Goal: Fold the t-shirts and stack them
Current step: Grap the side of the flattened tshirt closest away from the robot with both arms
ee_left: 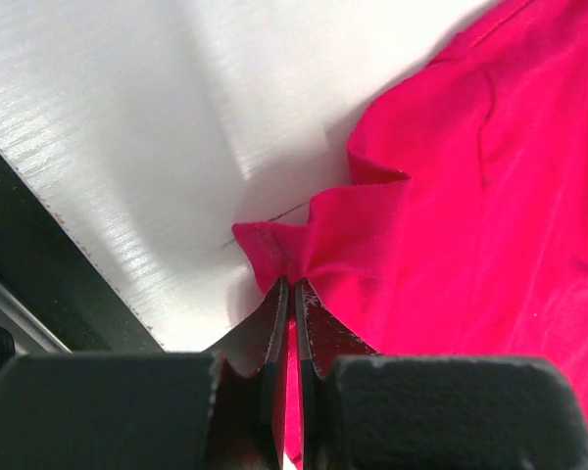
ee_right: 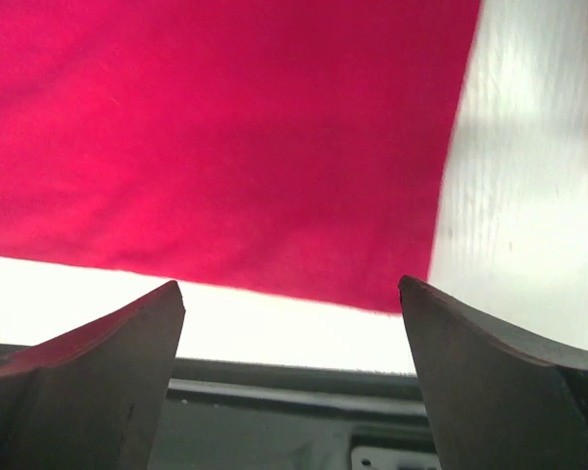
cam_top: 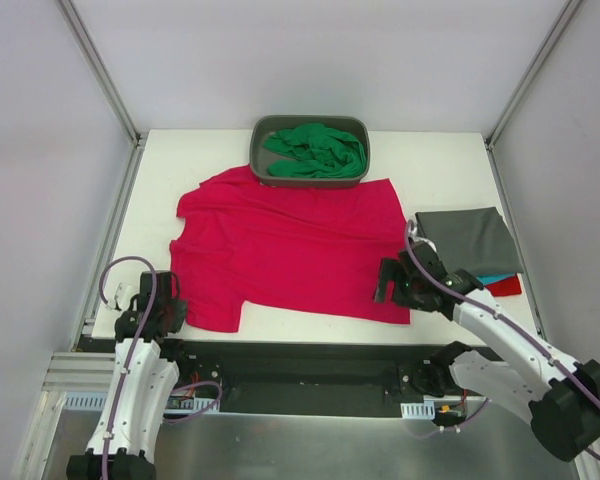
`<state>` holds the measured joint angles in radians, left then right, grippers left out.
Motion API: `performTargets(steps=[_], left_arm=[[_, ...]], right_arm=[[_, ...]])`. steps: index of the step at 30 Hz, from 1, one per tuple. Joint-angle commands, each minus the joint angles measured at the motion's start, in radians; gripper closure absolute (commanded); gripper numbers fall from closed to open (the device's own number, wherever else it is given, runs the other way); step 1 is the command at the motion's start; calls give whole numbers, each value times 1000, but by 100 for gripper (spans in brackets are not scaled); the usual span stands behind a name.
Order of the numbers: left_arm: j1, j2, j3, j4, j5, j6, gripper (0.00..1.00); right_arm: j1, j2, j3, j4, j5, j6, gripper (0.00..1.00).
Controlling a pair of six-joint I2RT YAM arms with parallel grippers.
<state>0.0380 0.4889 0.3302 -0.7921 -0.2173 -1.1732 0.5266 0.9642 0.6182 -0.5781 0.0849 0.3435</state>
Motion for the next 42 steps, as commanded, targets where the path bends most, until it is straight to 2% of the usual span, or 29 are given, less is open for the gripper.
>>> performTargets(steps=[1,3,5,11,15,20,31,38,42], left_arm=[[-9,-50,10,7,-10,50,100],[-9,-59,9,11,-7,50,100],[-10,-61,16,17,-10,69,100],[-9,-96,32,17,-2,101,100],[-10,-138,33,17,9,104,100],[-7,-125,44,16,7,103,100],[-7,-116,55,19,-10,101,100],[-9,-101,59,24,-21,101,100],[-9,-99,79,40,-16,124,100]], right_arm=[[64,-103,-70,-206,139,155,8],[64,-143,-109,-206,163,182,11],[64,-145,-127,-189,168,199,19],[64,10,-112,-128,168,190,46],[64,79,-110,-104,144,184,54],[64,65,-115,-120,161,183,62],[55,153,-106,-49,141,140,62],[39,183,-97,-35,133,104,80],[38,157,-83,-23,130,63,99]])
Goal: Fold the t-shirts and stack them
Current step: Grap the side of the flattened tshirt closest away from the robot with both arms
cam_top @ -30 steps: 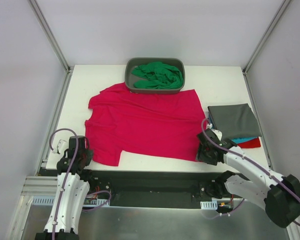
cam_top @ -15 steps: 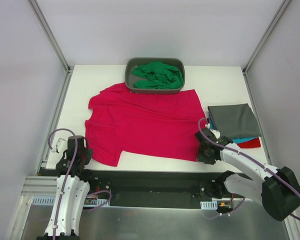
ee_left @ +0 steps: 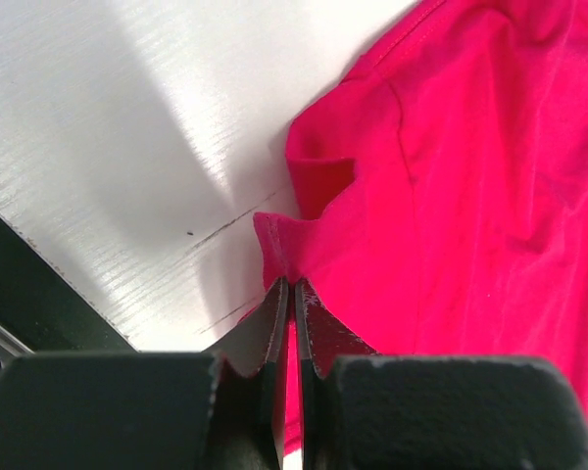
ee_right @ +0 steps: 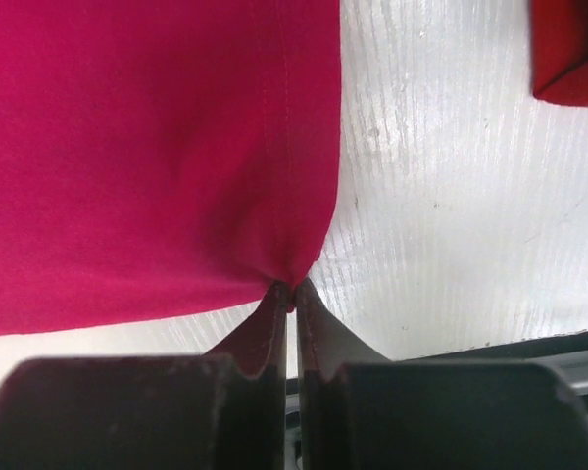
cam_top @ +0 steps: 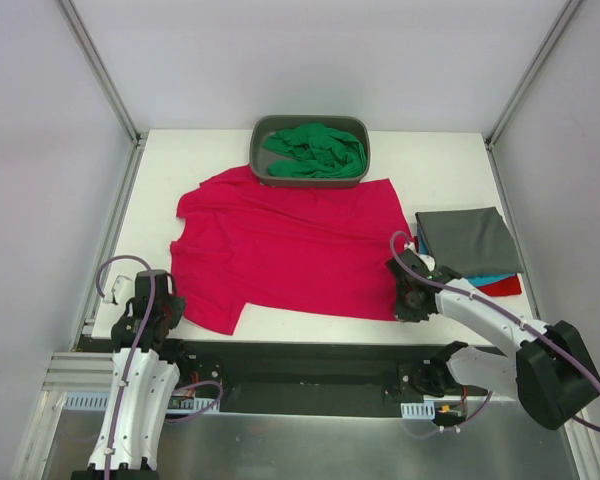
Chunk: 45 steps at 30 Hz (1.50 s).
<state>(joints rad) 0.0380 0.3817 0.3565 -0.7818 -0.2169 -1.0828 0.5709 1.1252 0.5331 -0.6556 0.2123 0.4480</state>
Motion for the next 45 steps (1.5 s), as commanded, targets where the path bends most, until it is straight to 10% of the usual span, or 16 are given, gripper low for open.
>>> performTargets(steps=[1,8,33,45], left_arm=[[-9,5,67,38,-12,52,100],[-9,-171,170,39,47,66,100],[-3,-428,469,-500,-32,-75,100],[-1,-278,357,-263,60,11,100]], right_arm=[[-5,-31,2,65,-4,-58,99],[-8,-318,41,2,-82,-126,99],[46,-565,108,-509,-508,-43,99],[46,-447,165,-486,-412,-141,100]])
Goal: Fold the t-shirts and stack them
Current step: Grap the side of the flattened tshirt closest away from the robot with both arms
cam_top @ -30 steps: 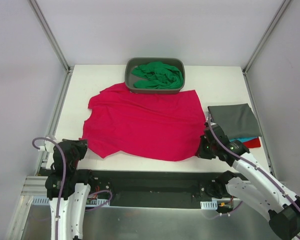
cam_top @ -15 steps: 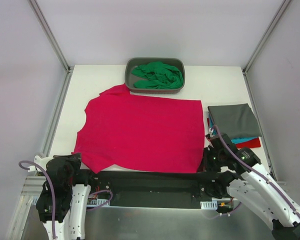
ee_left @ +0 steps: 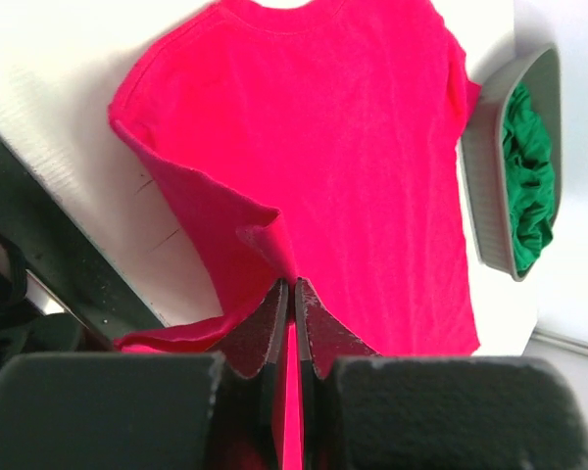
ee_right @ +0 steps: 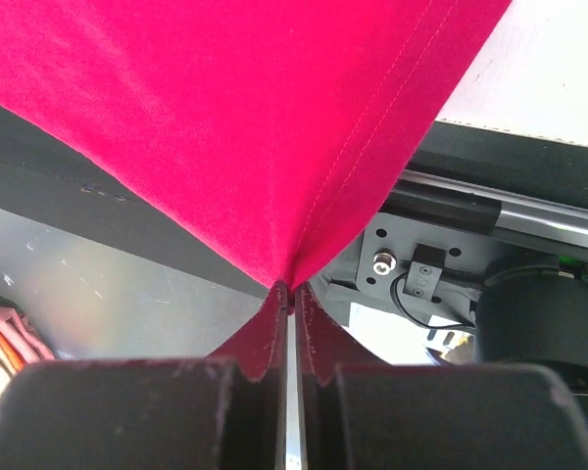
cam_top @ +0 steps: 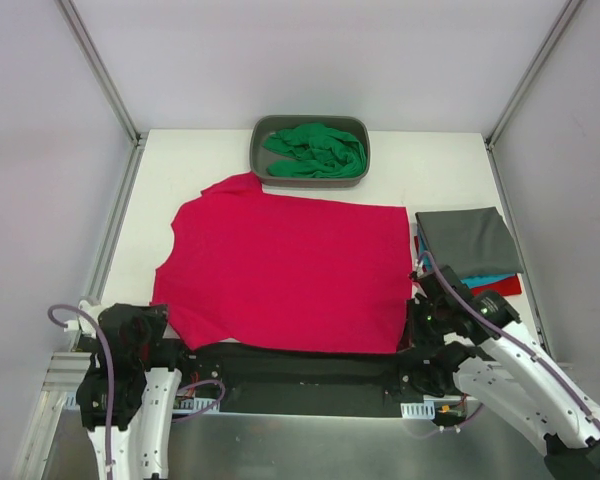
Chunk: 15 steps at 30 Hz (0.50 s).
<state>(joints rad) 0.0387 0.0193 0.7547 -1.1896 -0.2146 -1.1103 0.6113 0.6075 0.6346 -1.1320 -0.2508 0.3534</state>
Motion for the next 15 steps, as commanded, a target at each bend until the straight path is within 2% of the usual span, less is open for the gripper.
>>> performTargets(steps=[1,5,9,15], left_arm=[[0,105,-51,180,60,33,100],[0,182,-109,330,63,29,100],[-2,333,-141,510,98,27,100],[0,520,-115,642,86,36,100]], right_arm=[[5,90,71,-8,71,-53,99],[-4,147,119,30,150,-77,99],[-53,218,146,69,165,-103,99],[-151,258,159,184,186,-126,99]])
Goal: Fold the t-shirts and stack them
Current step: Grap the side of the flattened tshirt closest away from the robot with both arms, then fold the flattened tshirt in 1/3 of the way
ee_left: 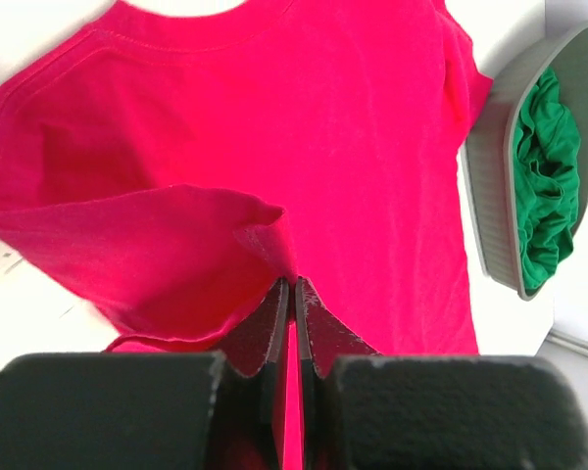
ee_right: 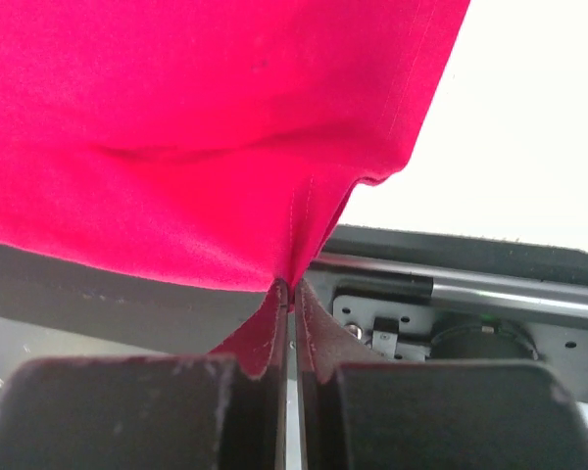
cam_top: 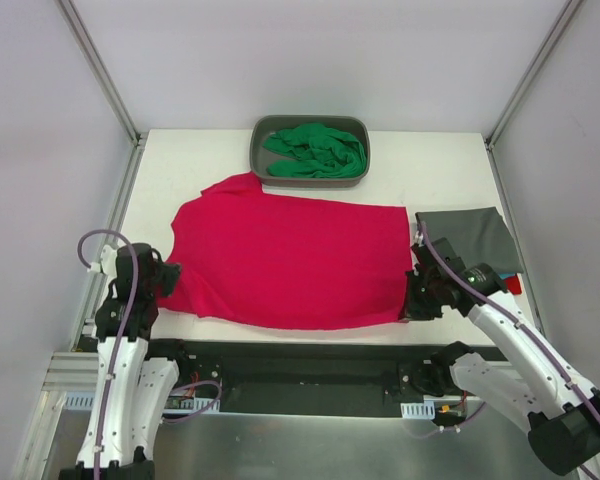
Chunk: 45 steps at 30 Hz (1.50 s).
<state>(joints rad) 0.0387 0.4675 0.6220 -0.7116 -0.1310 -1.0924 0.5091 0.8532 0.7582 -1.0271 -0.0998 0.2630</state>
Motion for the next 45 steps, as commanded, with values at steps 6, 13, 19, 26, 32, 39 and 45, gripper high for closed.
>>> performTargets(steps=[6,13,19,26,32,39,45], left_arm=[[-2,161,16,270,-39,14,100],[-2,289,45,379,-30,43,100],[-3,379,64,446,-4,60,100],[-5,459,90,486,-25,71,100],[-14,566,119,547,22,86,100],[-94,753,200,584,1,104,100],[-108,908,271,583,-8,115,100]], right_arm=[[-101,70,33,168,23,-48,99],[-149,115,41,223,61,-56,99],[-181,147,35,260,58,-68,99],[-218,188,23,291,64,-65,99],[-238,231,13,326,90,-48,99],[-265,248,-22,372,140,-2,96],[-285,305,-22,394,184,16,88]])
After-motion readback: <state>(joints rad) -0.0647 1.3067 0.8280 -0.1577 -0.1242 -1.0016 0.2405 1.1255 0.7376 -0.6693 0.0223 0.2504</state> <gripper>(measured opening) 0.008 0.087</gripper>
